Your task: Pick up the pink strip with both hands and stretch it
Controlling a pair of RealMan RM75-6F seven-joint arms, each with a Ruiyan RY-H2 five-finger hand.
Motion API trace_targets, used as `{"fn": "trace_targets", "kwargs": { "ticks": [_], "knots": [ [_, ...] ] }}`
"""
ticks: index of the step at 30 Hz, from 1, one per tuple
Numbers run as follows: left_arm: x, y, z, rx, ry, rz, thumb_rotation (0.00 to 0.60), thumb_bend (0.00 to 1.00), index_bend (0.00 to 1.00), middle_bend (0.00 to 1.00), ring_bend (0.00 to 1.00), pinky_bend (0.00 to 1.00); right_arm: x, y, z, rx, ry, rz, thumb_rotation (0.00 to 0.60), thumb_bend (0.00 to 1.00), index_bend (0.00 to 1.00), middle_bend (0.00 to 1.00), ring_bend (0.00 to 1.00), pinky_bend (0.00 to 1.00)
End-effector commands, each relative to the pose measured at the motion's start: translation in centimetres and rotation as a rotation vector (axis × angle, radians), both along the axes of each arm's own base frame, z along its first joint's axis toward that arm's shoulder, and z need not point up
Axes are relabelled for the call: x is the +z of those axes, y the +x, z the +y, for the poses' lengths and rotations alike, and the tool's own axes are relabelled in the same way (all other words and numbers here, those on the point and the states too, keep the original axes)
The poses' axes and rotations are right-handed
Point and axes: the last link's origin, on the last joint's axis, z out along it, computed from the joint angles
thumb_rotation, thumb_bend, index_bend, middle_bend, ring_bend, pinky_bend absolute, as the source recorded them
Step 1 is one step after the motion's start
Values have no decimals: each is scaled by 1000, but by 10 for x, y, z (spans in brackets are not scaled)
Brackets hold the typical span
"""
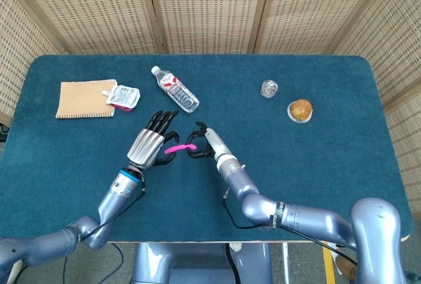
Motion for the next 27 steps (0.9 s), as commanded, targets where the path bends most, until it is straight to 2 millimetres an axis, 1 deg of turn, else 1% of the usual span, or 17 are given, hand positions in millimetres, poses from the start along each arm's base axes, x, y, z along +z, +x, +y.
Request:
{"fn": "trace_targets", "kwargs": {
  "ticks": [1, 10, 15, 27],
  "knots": [
    [-1, 0, 0, 2, 2, 1, 600, 335, 487, 0, 0, 0, 1, 0, 0, -2, 1, -4, 600, 658, 704, 82, 0, 0],
    [-3, -1, 3, 21, 3, 7, 600, 340, 491, 0, 0, 0, 3, 1, 1, -1, 8, -15, 600, 658, 705, 82, 0, 0],
    [-3, 0, 3, 24, 7, 3, 600, 363, 505, 0, 0, 0, 4, 1, 2, 0, 10, -16, 600, 658, 706, 82, 0, 0],
    [-4, 1, 2, 28, 9, -9, 600, 378, 535, 0, 0, 0, 4, -1, 2, -1, 10, -14, 600, 659, 706, 83, 0, 0]
  ]
}}
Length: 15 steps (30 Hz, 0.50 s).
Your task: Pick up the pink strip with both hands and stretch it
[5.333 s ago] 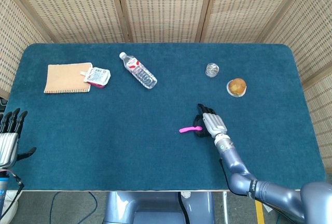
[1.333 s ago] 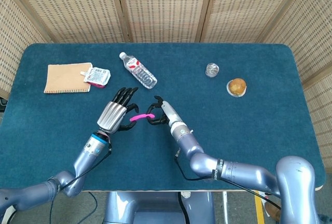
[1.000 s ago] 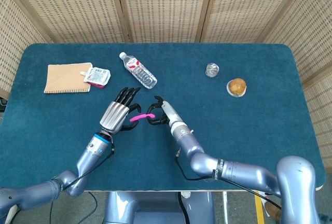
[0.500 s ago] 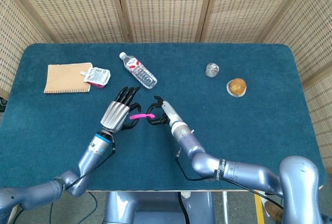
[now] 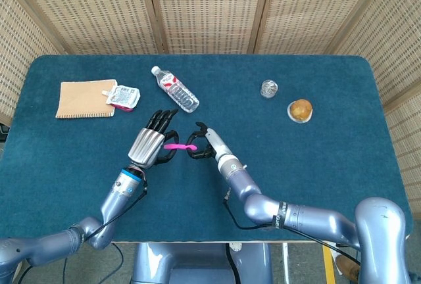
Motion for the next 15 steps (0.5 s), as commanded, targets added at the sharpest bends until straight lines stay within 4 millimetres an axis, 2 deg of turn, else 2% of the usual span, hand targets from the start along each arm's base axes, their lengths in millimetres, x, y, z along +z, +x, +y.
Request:
{"fn": "trace_targets", "kwargs": {
  "ticks": [1, 15],
  "knots": [
    [0, 0, 0, 0, 1, 2, 600, 380, 538, 0, 0, 0, 0, -1, 0, -2, 1, 0, 600, 658, 706, 83, 0, 0],
    [-2, -2, 0, 11, -3, -7, 600, 456, 596, 0, 0, 0, -1, -3, -1, -6, 3, 2, 600, 658, 706, 83, 0, 0]
  ]
}}
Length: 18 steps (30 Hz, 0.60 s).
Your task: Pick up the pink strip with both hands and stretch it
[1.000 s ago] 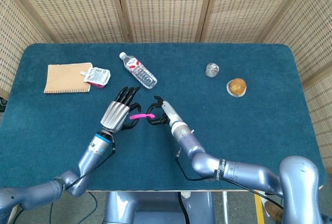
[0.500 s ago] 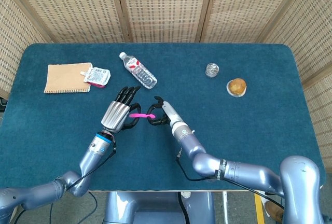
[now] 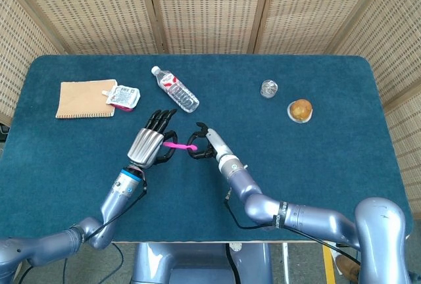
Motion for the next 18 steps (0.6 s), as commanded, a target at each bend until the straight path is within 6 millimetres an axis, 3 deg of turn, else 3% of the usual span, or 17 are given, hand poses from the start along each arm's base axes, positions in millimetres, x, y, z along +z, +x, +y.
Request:
{"fn": "trace_targets", "kwargs": {
  "ticks": [1, 11, 18],
  "knots": [
    [-1, 0, 0, 0, -1, -3, 600, 457, 605, 0, 0, 0, 0, 0, 0, 1, 2, 1, 600, 658, 707, 83, 0, 0],
    [-3, 3, 0, 10, -9, -23, 600, 475, 783, 0, 0, 0, -1, -4, 0, -4, 4, 4, 600, 657, 708, 83, 0, 0],
    [-3, 4, 1, 24, -23, -45, 600, 481, 818, 0, 0, 0, 2, -6, -2, -6, 0, 4, 600, 659, 709, 84, 0, 0]
  ]
}}
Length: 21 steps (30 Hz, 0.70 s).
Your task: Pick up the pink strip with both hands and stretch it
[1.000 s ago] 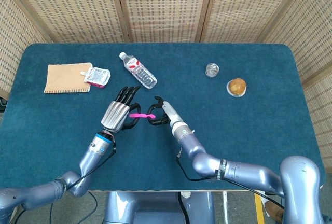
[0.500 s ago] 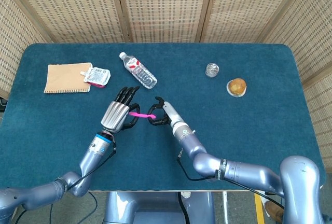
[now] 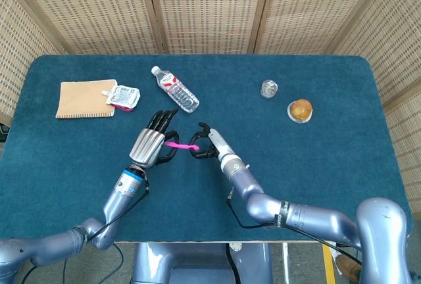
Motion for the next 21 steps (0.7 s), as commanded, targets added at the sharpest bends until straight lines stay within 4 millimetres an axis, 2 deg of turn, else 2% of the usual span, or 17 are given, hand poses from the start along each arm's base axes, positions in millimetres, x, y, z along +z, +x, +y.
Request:
{"fn": "trace_targets", "kwargs": {
  "ticks": [1, 21],
  "knots": [
    [0, 0, 0, 2, -1, -3, 600, 482, 820, 0, 0, 0, 1, -1, 0, -2, -2, 0, 600, 658, 709, 84, 0, 0],
    [17, 0, 6, 7, 21, -42, 600, 483, 828, 0, 0, 0, 14, -18, -10, -38, -37, 10, 600, 660, 710, 83, 0, 0]
  ]
}}
